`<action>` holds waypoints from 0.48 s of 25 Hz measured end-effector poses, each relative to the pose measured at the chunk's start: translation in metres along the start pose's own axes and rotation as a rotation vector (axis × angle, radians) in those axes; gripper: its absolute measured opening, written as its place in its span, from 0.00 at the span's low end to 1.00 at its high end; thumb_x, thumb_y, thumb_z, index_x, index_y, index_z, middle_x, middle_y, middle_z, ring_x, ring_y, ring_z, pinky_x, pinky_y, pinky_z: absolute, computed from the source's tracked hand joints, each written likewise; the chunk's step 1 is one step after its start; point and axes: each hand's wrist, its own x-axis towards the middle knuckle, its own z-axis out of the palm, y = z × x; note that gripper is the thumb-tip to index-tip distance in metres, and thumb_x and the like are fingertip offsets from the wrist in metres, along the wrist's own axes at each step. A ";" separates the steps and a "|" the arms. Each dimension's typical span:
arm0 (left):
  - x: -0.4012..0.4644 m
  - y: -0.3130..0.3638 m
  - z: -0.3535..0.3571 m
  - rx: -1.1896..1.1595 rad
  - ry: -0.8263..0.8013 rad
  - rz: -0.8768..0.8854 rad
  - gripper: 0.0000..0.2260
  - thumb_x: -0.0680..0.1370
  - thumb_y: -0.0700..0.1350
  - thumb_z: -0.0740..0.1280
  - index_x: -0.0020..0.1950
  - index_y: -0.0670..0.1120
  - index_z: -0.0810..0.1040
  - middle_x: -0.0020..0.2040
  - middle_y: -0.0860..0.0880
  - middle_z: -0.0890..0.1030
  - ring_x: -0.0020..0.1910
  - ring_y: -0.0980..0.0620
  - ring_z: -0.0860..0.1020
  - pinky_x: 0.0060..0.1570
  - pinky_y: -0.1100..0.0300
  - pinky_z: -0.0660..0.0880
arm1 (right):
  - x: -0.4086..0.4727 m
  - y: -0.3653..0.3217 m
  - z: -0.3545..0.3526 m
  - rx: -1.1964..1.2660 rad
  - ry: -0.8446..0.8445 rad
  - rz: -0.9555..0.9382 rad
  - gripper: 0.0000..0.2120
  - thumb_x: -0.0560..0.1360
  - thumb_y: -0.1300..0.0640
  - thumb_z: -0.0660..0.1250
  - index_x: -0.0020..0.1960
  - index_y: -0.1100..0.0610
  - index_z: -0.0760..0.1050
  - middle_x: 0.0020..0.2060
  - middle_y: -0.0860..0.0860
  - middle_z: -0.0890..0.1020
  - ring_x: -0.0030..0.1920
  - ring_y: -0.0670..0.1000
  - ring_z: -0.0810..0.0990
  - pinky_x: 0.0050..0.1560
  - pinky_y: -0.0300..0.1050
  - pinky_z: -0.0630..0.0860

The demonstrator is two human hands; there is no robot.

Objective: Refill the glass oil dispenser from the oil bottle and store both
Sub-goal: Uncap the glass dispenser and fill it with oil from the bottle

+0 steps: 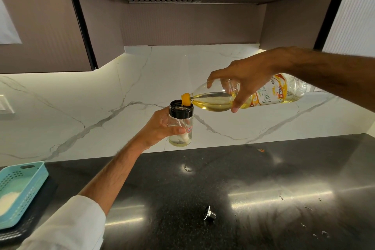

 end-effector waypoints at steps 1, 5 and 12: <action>0.000 0.001 0.000 -0.002 0.000 -0.001 0.38 0.59 0.70 0.78 0.63 0.54 0.75 0.55 0.64 0.84 0.59 0.61 0.81 0.51 0.69 0.78 | 0.000 0.000 0.001 0.004 0.001 0.019 0.41 0.69 0.38 0.76 0.76 0.46 0.62 0.57 0.47 0.80 0.52 0.53 0.82 0.45 0.34 0.75; -0.002 0.004 0.001 -0.009 -0.008 0.000 0.37 0.60 0.70 0.78 0.62 0.54 0.75 0.54 0.65 0.84 0.58 0.63 0.81 0.50 0.71 0.76 | 0.016 0.006 0.021 -0.087 0.268 0.162 0.53 0.51 0.27 0.80 0.73 0.38 0.68 0.56 0.45 0.82 0.54 0.56 0.83 0.51 0.50 0.80; -0.002 0.004 0.000 -0.004 -0.005 -0.001 0.37 0.60 0.70 0.77 0.62 0.54 0.75 0.54 0.64 0.84 0.58 0.62 0.81 0.51 0.70 0.76 | 0.021 0.003 0.019 -0.047 0.300 0.201 0.55 0.46 0.25 0.77 0.72 0.37 0.70 0.55 0.43 0.82 0.54 0.54 0.83 0.53 0.52 0.80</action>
